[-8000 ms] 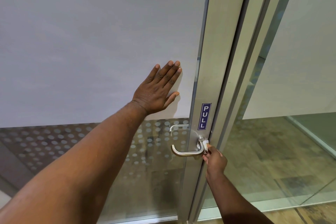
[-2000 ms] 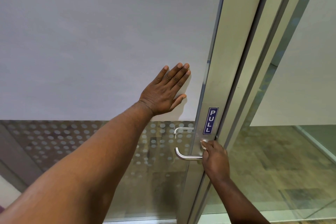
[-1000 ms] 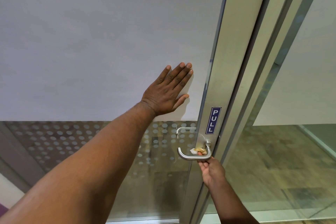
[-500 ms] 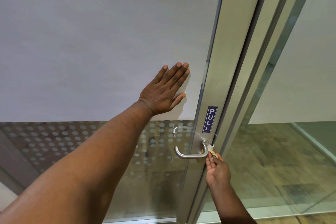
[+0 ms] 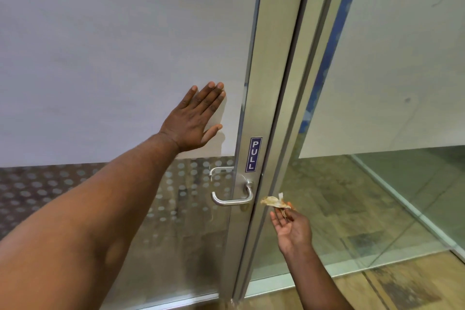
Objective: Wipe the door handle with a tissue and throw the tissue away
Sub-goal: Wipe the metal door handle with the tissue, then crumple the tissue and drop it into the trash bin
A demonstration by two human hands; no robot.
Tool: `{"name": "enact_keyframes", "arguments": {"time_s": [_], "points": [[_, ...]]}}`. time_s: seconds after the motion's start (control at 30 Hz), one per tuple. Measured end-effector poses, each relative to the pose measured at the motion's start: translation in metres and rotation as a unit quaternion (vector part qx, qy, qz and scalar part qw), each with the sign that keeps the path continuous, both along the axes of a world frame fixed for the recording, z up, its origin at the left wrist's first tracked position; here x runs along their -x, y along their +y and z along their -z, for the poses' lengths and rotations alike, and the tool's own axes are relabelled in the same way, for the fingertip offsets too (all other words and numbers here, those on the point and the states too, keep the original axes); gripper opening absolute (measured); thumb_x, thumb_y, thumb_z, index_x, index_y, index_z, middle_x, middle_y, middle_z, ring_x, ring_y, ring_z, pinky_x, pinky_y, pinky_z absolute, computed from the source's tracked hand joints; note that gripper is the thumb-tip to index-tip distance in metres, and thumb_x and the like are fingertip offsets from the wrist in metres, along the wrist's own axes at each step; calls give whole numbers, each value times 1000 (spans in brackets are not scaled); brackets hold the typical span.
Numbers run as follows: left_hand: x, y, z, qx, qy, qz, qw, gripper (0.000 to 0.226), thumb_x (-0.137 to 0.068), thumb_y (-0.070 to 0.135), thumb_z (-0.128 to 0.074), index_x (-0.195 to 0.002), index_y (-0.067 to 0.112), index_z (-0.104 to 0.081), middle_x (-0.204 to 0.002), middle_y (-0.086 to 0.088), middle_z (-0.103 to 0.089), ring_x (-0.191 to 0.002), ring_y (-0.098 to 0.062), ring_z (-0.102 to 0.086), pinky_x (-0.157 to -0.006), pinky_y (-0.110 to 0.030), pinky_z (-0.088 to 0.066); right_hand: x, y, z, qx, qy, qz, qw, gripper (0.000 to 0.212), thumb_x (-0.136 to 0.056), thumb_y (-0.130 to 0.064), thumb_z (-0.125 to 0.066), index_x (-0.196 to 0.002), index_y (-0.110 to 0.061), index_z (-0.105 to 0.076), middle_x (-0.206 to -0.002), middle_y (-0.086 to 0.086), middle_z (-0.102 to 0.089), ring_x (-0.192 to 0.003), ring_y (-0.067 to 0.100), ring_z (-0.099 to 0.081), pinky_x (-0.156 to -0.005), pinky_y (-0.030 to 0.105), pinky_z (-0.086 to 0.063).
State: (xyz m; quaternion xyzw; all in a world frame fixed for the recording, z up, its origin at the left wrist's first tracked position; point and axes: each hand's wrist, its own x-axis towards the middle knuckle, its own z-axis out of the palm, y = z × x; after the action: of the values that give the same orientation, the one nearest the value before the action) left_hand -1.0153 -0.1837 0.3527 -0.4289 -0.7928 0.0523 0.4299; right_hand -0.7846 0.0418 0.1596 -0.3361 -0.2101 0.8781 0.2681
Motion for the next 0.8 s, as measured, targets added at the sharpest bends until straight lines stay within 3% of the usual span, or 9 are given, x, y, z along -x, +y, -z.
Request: {"name": "enact_keyframes", "arguments": {"time_s": [0.1,0.2,0.27,0.37,0.5,0.63,0.73,0.8], "points": [[-18,0,-3,-19,-59,2,998,78,-106,54,-25,-166,10,-5,-175,-8,3,-161,-23,5,-130,-45,-1,-10,-1,-8,-12,12,-14,1000,25,-91,5,-47,-105,-9,-61,-100,14,-69,-92,28,-67,-86,42,-53],[-45,2,2,-52,-126,2,991,73,-107,51,-27,-166,11,-11,-174,-8,-6,-161,-21,-3,-131,-43,-1,-17,-7,-18,-24,25,-31,999,25,-90,6,-46,-102,-10,-62,-93,13,-70,-88,26,-67,-80,38,-53],[-66,1,16,-52,-186,25,981,68,-108,49,-34,-165,15,-20,-171,-7,-22,-159,-22,-20,-130,-38,-5,-18,-14,-25,-32,38,-47,998,25,-89,6,-47,-100,-10,-62,-86,11,-71,-84,26,-67,-78,37,-53],[-102,-4,45,-36,-286,54,956,59,-106,49,-45,-159,26,-37,-155,-3,-53,-137,-29,-53,-118,-34,-31,-18,-28,-37,-40,55,-87,994,24,-87,7,-47,-99,-8,-62,-83,12,-70,-80,25,-67,-77,36,-53],[-138,-11,73,12,-270,58,961,60,-102,51,-55,-155,26,-45,-136,-5,-68,-116,-30,-67,-97,-37,-50,-14,-56,-51,-67,53,-180,980,21,-86,5,-49,-96,-5,-64,-78,11,-71,-70,21,-70,-73,33,-54],[-162,-27,85,34,-247,63,966,61,-97,48,-65,-152,25,-49,-140,-4,-66,-113,-28,-70,-96,-40,-52,-12,-88,-54,-82,51,-254,962,19,-89,5,-53,-100,-1,-66,-84,14,-76,-71,20,-72,-61,28,-59],[-174,-50,87,38,-289,17,957,60,-101,56,-51,-155,31,-41,-146,-2,-61,-124,-25,-64,-106,-41,-47,-12,-111,-53,-105,48,-295,949,27,-89,4,-56,-113,4,-66,-91,18,-75,-71,21,-71,-57,28,-57],[-180,-69,89,41,-288,4,957,55,-102,53,-53,-151,28,-49,-142,-1,-64,-122,-25,-64,-104,-40,-47,-12,-128,-53,-118,48,-316,940,33,-86,5,-58,-119,6,-64,-92,19,-72,-71,22,-69,-55,29,-57]]}}
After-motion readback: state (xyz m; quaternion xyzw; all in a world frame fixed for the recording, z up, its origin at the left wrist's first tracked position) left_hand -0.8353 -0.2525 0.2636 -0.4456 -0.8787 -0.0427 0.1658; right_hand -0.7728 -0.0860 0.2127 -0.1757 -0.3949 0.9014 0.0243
